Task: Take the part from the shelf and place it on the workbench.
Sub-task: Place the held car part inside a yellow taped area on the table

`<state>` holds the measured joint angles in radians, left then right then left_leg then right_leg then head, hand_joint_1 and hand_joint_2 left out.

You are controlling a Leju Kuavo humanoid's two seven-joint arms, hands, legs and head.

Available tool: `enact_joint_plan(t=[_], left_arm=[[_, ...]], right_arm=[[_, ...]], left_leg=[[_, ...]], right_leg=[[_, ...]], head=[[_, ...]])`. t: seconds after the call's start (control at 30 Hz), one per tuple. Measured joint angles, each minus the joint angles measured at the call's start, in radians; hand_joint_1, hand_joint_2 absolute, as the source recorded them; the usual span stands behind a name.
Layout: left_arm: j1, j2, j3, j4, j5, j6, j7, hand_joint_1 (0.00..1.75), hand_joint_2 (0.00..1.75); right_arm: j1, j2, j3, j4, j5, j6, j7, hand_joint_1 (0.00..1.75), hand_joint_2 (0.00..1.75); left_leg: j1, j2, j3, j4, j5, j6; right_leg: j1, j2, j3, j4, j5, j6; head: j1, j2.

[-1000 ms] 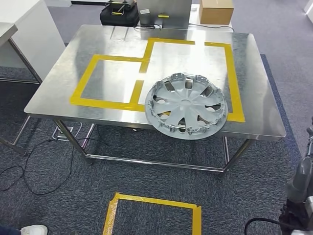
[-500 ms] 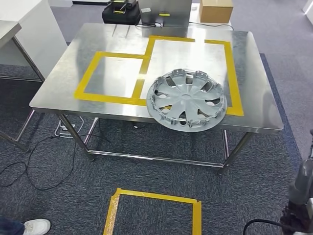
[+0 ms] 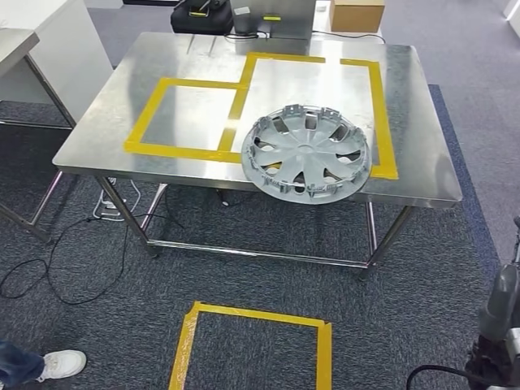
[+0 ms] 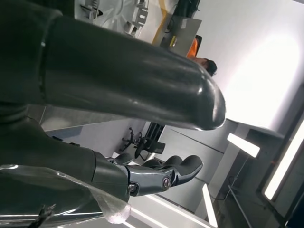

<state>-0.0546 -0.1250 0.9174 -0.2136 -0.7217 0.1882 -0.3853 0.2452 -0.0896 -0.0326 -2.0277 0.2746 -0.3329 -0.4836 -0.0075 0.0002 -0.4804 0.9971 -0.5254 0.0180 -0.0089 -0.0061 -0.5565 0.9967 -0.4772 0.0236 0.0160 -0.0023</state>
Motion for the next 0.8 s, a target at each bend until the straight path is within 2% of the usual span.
enact_joint_plan(t=[0.07,0.1,0.13,0.17,0.23,0.27,0.3,0.33,0.4,0.43,0.47,0.5,0.57,0.6,0.63,0.67,0.73,0.77,0.8], left_arm=[[0.000,-0.001,0.000,0.000,-0.001,0.001,0.000,0.00,0.00],[-0.001,-0.002,0.000,0.000,-0.001,0.001,0.000,0.00,0.00],[-0.001,-0.002,0.000,0.000,-0.002,0.001,0.000,0.00,0.00],[-0.002,-0.003,0.000,0.000,-0.002,0.001,0.000,0.00,0.00],[-0.003,-0.003,0.000,-0.001,-0.005,0.002,0.000,0.00,0.00],[-0.002,-0.004,0.000,-0.001,-0.006,0.002,0.000,0.00,0.00],[-0.002,-0.004,0.000,-0.001,-0.008,0.002,0.000,0.00,0.00],[-0.002,-0.005,0.000,-0.001,-0.009,0.002,0.000,0.00,0.00],[-0.003,-0.006,0.000,-0.001,-0.009,0.003,0.000,0.00,0.00],[-0.003,-0.006,0.000,-0.001,-0.010,0.003,0.000,0.00,0.00],[-0.003,-0.007,0.000,-0.001,-0.010,0.004,0.000,0.00,0.00],[-0.003,-0.007,0.000,-0.001,-0.010,0.004,-0.001,0.00,0.00],[-0.003,-0.006,0.001,-0.001,-0.011,0.004,-0.001,0.00,0.00],[-0.003,-0.006,0.001,-0.001,-0.011,0.004,-0.001,0.00,0.00],[-0.002,-0.006,0.002,-0.001,-0.012,0.004,-0.001,0.00,0.00],[-0.002,-0.005,0.002,-0.001,-0.013,0.005,-0.001,0.00,0.00],[-0.002,-0.006,0.002,-0.001,-0.015,0.005,-0.001,0.00,0.00],[-0.002,-0.006,0.002,-0.001,-0.016,0.005,-0.001,0.00,0.00],[-0.002,-0.007,0.003,-0.001,-0.018,0.005,-0.001,0.00,0.00]], right_arm=[[0.001,0.000,0.000,-0.001,0.000,0.000,0.001,0.00,0.00],[0.001,0.000,0.000,-0.001,0.001,0.000,0.001,0.00,0.00],[0.001,0.000,0.000,-0.002,0.001,0.000,0.002,0.00,0.00],[0.001,0.000,-0.001,-0.002,0.001,0.000,0.003,0.00,0.00],[0.002,0.000,-0.001,-0.002,0.002,0.001,0.007,0.00,0.00],[0.002,0.000,-0.002,-0.002,0.003,0.001,0.008,0.00,0.00],[0.003,0.000,-0.002,-0.001,0.004,0.002,0.009,0.00,0.00],[0.002,0.000,-0.004,-0.001,0.006,0.002,0.010,0.00,0.00],[0.001,0.000,-0.006,0.000,0.010,0.003,0.013,0.00,0.00],[0.000,0.000,-0.007,0.000,0.012,0.003,0.014,0.00,0.00],[0.000,0.000,-0.008,0.000,0.013,0.003,0.015,0.00,0.00],[0.000,0.000,-0.008,0.000,0.015,0.003,0.016,0.00,0.00],[0.001,0.000,-0.008,0.001,0.020,0.003,0.017,0.00,0.00],[0.001,0.000,-0.008,0.001,0.023,0.003,0.018,0.00,0.00],[0.001,0.000,-0.008,0.001,0.025,0.003,0.018,0.00,0.00],[0.001,0.000,-0.008,0.001,0.026,0.002,0.019,0.00,0.00],[0.002,0.000,-0.009,0.001,0.029,0.002,0.020,0.00,0.00],[0.002,0.000,-0.009,0.002,0.031,0.002,0.021,0.00,0.00],[0.002,0.000,-0.009,0.002,0.033,0.002,0.022,0.00,0.00]], left_leg=[[0.001,0.002,-0.007,-0.011,0.008,0.007],[0.003,0.004,-0.012,-0.017,0.015,0.013],[0.005,0.005,-0.018,-0.022,0.024,0.020],[0.006,0.007,-0.025,-0.025,0.033,0.025],[0.004,0.008,-0.048,-0.024,0.049,0.031],[0.003,0.009,-0.059,-0.023,0.056,0.030],[0.003,0.009,-0.069,-0.022,0.063,0.030],[0.003,0.009,-0.078,-0.019,0.069,0.028],[0.002,0.009,-0.094,-0.010,0.078,0.023],[0.001,0.009,-0.101,-0.005,0.082,0.019],[-0.001,0.009,-0.106,-0.001,0.086,0.014],[-0.003,0.009,-0.110,0.002,0.091,0.009],[-0.003,0.008,-0.114,0.006,0.098,-0.003],[-0.002,0.007,-0.119,0.015,0.087,-0.009],[0.000,0.006,-0.127,0.038,0.060,-0.015],[0.001,0.004,-0.141,0.081,0.018,-0.020],[0.005,0.004,-0.171,0.204,-0.074,-0.029],[0.007,0.004,-0.178,0.255,-0.097,-0.031],[0.008,0.004,-0.173,0.280,-0.099,-0.033]], right_leg=[[-0.001,0.001,-0.007,0.002,0.005,0.012],[-0.001,0.002,-0.016,0.011,-0.007,0.017],[-0.002,0.003,-0.030,0.038,-0.033,0.021],[-0.003,0.004,-0.050,0.087,-0.074,0.024],[-0.004,0.004,-0.093,0.214,-0.151,0.032],[-0.004,0.004,-0.103,0.259,-0.166,0.036],[-0.004,0.004,-0.096,0.270,-0.161,0.038],[-0.005,0.004,-0.069,0.243,-0.138,0.039],[-0.005,0.004,0.027,0.102,-0.088,0.036],[-0.004,0.004,0.073,0.034,-0.075,0.032],[-0.004,0.005,0.099,-0.012,-0.072,0.028],[-0.002,0.006,0.107,-0.031,-0.076,0.023],[-0.003,0.005,0.095,-0.033,-0.069,0.008],[-0.005,0.003,0.089,-0.034,-0.063,-0.001],[-0.006,0.001,0.083,-0.035,-0.056,-0.011],[-0.008,-0.001,0.075,-0.036,-0.049,-0.019],[-0.007,-0.003,0.058,-0.034,-0.034,-0.024],[-0.007,-0.003,0.050,-0.033,-0.027,-0.023],[-0.007,-0.003,0.041,-0.030,-0.019,-0.022]], head=[[0.000,0.000],[0.001,0.000],[0.003,0.000],[0.004,0.000],[0.007,0.000],[0.007,0.000],[0.007,0.000],[0.007,0.000],[0.007,0.000],[0.007,0.000],[0.007,0.000],[0.007,0.000],[0.007,0.000],[0.006,0.000],[0.004,0.000],[0.003,0.000],[0.000,0.000],[0.000,0.000],[0.000,0.000]])
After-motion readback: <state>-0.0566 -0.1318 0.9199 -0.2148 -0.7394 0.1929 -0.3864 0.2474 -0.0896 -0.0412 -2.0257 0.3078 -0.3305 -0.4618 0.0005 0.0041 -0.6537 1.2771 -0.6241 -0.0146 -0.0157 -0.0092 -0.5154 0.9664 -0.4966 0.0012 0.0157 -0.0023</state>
